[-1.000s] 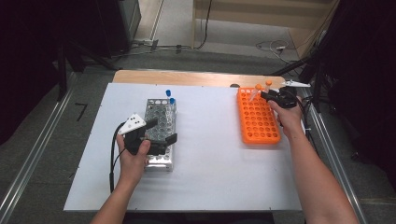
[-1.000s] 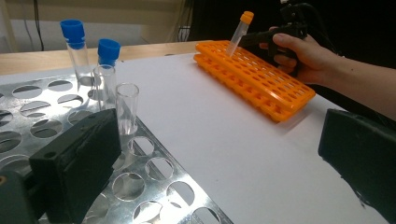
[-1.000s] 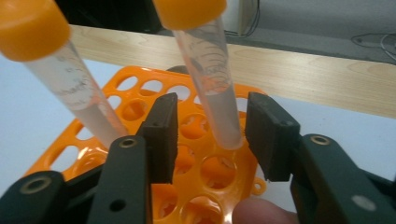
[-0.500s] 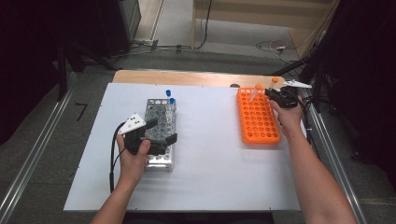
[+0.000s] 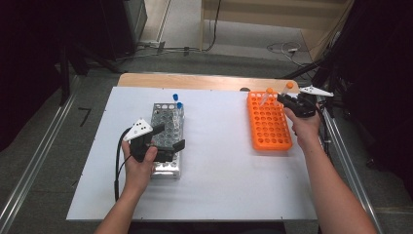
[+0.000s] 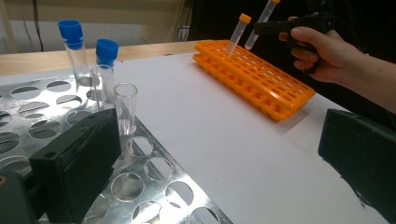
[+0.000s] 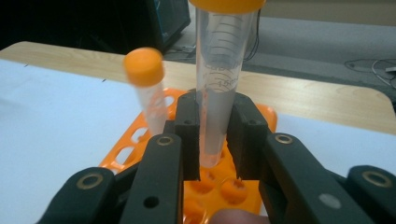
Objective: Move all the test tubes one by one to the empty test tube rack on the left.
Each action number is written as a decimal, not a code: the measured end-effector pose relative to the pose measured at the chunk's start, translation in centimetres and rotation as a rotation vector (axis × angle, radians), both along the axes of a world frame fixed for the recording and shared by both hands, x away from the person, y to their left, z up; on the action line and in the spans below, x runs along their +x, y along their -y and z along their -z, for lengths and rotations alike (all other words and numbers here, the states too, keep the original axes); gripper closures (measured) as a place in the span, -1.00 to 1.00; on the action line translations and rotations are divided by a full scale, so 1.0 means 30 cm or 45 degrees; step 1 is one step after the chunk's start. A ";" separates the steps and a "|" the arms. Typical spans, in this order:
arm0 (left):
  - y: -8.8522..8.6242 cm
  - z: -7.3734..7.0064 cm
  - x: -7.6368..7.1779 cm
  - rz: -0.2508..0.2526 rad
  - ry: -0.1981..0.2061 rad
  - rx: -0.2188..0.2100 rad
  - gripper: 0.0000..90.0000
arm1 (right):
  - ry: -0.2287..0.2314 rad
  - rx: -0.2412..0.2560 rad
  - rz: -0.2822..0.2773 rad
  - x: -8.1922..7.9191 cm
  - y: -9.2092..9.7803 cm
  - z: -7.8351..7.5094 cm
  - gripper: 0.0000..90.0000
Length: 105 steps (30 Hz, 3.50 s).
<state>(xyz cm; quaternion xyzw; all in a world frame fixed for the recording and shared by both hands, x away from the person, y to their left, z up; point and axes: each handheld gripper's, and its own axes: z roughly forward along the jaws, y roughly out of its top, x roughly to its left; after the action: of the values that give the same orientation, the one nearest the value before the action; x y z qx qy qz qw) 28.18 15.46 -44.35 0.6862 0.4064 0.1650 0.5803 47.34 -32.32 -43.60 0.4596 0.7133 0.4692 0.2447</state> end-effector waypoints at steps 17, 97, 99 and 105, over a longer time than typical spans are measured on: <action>0.001 -0.005 -0.001 -0.003 0.015 0.011 -1.00 | 0.003 -0.012 -0.157 -0.244 -0.075 -0.019 0.62; 0.215 -0.051 -0.044 0.362 0.124 0.120 0.67 | -0.070 -0.054 -0.859 -0.637 -0.606 0.046 0.36; 0.194 -0.059 -0.036 0.324 0.128 0.106 0.67 | -0.069 -0.050 -0.870 -0.629 -0.596 0.047 0.15; 0.106 -0.075 0.003 0.175 0.145 0.089 0.67 | -0.086 -0.022 -0.897 -0.601 -0.550 0.044 -0.44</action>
<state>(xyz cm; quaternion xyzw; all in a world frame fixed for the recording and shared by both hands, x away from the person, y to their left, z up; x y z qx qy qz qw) 28.26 12.28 -42.09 0.7217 0.3188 0.1777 0.5882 29.33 -15.83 -44.91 0.1983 0.8396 0.5034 0.0479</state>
